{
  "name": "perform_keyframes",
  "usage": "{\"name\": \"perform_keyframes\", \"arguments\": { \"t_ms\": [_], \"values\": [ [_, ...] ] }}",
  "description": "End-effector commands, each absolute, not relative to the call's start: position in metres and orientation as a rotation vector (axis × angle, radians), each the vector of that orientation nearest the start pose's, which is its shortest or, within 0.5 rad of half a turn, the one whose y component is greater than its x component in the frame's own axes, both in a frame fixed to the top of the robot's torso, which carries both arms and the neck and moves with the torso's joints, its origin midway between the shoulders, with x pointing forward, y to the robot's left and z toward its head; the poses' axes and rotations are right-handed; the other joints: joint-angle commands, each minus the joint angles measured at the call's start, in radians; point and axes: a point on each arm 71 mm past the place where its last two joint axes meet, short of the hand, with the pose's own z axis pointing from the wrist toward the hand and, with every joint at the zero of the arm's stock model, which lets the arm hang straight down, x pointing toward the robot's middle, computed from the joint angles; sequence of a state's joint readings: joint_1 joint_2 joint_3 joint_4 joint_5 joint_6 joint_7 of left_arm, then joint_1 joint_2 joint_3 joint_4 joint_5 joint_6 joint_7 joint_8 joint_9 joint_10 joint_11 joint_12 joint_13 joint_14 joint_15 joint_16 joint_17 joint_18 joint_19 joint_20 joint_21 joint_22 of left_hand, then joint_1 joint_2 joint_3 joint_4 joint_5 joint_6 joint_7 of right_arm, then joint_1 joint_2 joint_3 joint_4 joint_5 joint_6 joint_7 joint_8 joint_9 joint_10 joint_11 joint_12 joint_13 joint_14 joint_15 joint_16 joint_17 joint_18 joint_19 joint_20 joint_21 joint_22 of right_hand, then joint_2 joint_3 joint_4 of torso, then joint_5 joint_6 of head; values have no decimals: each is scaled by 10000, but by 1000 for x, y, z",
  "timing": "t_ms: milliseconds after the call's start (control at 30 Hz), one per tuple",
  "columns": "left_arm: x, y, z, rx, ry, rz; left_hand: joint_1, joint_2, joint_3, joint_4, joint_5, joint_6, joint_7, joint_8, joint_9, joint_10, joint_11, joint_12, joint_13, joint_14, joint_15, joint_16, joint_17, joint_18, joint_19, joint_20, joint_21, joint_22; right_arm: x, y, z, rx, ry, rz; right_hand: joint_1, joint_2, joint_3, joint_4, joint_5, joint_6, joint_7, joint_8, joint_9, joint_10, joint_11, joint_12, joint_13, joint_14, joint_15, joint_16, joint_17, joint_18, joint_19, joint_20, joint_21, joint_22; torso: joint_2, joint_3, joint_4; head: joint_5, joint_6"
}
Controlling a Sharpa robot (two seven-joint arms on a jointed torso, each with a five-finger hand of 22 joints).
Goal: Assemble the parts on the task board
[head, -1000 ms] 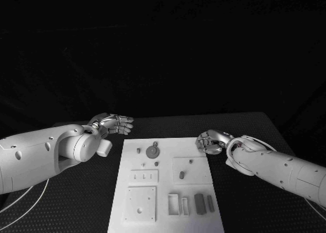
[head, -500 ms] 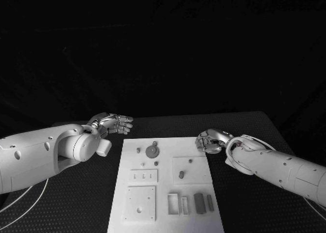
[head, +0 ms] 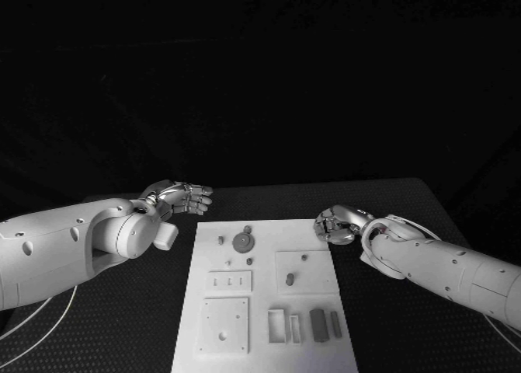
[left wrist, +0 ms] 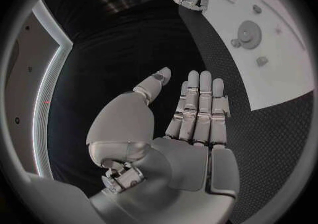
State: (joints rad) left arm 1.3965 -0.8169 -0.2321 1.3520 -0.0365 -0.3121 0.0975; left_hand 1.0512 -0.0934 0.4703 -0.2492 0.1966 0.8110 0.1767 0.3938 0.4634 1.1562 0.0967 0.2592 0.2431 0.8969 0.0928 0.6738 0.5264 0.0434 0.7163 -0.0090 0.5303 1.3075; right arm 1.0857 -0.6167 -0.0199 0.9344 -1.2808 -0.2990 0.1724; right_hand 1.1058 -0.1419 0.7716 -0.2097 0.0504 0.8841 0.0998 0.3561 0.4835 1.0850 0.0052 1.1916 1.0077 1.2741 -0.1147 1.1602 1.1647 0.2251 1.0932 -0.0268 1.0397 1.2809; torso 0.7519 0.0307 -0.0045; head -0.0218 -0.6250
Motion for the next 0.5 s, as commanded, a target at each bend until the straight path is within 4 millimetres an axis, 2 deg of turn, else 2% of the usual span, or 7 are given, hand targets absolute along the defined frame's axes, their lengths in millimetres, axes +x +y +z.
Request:
{"name": "perform_keyframes", "arguments": {
  "t_ms": [33, 500],
  "values": [
    [529, 255, -174, -11379, 16471, -11722, -67, 35, 48, -9, -64, -23, 4, -66, 13, -37, 6, -35, 13, -86, -5, 35, -16, 102, -43, 12, 53, 142, 548, -261, -272, 357, 17489, 5780, 2, 46, 55, 16, -18, 1581, -85, 36, 16, -141, -235, 28, -17, 6, -79, 38, 17, 367, -30, -63, 52, 0, -1, -1, -4, 7, 14],
    [528, 252, -174, -11136, 16723, -11774, -114, 94, 48, 30, -63, 55, -29, -37, 55, 18, -16, -19, 53, 31, -50, 119, -13, 88, -48, -8, 73, 139, 544, -253, -269, 474, 17364, 5925, -51, 13, 61, -67, -18, 1754, -157, 139, 99, -166, -303, 2, -31, -11, -138, 29, 19, 367, -45, -80, 48, -13, -4, -4, -9, 0, 12]
  ]
}}
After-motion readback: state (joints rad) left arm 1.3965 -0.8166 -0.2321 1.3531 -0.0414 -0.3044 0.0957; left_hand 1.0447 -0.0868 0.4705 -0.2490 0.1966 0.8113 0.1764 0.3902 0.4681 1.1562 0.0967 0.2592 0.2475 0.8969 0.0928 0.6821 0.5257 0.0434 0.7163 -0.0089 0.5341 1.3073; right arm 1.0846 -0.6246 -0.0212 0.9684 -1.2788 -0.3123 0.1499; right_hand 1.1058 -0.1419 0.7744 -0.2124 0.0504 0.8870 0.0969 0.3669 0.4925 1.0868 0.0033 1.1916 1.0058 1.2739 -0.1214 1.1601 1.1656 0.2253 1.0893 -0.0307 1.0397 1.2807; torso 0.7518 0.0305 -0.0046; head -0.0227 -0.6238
